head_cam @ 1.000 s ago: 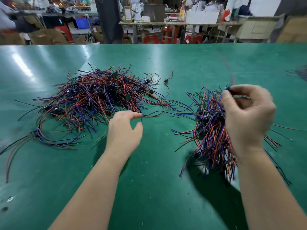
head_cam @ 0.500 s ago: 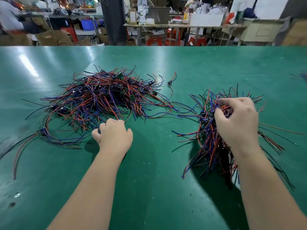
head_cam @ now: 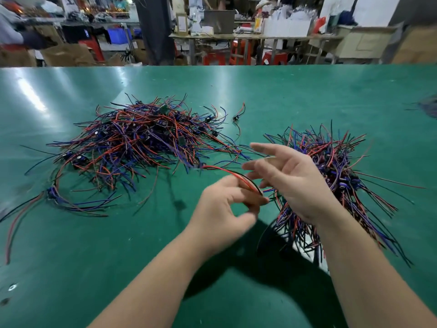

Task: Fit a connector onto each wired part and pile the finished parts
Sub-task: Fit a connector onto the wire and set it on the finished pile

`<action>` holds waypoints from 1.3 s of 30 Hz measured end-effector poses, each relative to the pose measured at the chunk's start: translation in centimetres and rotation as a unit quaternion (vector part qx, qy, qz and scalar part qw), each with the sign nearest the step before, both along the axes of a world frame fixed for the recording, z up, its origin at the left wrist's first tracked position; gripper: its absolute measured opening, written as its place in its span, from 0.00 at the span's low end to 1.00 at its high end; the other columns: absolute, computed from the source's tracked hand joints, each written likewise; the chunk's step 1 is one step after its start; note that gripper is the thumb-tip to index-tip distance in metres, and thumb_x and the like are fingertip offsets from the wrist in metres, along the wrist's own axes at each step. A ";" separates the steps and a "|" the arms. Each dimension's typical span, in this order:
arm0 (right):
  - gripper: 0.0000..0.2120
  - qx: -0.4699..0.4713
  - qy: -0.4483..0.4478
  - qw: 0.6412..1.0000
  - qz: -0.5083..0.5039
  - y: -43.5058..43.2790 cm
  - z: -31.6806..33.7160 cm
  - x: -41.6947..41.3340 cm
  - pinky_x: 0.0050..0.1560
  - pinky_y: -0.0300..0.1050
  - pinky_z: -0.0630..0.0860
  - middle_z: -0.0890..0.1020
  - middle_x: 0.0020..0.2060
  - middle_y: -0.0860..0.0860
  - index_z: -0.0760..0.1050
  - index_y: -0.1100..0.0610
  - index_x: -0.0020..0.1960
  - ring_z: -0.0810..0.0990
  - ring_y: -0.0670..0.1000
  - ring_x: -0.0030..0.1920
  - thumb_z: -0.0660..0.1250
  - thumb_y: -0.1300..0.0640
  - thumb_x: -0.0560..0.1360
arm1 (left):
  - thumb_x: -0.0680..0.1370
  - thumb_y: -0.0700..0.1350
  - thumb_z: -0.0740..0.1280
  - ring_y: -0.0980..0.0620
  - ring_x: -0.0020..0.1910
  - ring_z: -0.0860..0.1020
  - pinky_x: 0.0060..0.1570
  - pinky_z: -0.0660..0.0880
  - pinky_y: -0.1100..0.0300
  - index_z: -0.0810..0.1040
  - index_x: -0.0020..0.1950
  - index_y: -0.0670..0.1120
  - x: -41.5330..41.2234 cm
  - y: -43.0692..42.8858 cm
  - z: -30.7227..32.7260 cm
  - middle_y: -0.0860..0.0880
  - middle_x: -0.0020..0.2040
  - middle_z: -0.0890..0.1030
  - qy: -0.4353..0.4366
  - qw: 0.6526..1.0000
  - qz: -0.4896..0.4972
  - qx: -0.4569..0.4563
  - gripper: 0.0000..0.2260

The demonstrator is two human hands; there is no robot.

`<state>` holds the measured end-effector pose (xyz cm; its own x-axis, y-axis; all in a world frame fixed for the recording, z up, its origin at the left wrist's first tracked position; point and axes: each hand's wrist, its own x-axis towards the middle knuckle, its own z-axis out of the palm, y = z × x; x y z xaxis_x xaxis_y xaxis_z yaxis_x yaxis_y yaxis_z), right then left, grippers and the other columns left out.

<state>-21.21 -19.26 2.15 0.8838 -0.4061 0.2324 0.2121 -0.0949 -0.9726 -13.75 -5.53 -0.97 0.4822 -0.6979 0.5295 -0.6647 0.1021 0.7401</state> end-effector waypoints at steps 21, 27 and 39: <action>0.11 -0.003 -0.032 0.999 -0.024 0.2 0.1 -0.1 0.41 0.36 0.78 0.85 0.35 0.53 0.81 0.60 0.40 0.82 0.46 0.36 0.72 0.75 0.66 | 0.77 0.46 0.56 0.48 0.38 0.84 0.40 0.80 0.59 0.76 0.51 0.36 3.6 1.4 1.9 0.41 0.45 0.84 0.700 0.704 -0.040 -0.113 0.16; 0.08 -0.052 0.124 0.984 0.120 1.0 -0.2 -0.4 0.30 0.38 0.75 0.83 0.32 0.55 0.81 0.59 0.40 0.81 0.50 0.30 0.74 0.55 0.64 | 0.81 0.50 0.55 0.56 0.24 0.72 0.27 0.74 0.65 0.77 0.57 0.40 3.5 1.2 2.5 0.54 0.26 0.70 0.652 0.747 -0.090 -0.092 0.17; 0.12 0.039 0.149 0.981 0.117 1.5 -1.0 0.4 0.44 0.43 0.71 0.80 0.40 0.60 0.85 0.57 0.44 0.74 0.54 0.41 0.71 0.50 0.67 | 0.80 0.46 0.56 0.58 0.19 0.62 0.18 0.60 0.70 0.68 0.43 0.49 0.9 1.2 2.2 0.53 0.25 0.64 0.536 0.787 -0.190 0.240 0.06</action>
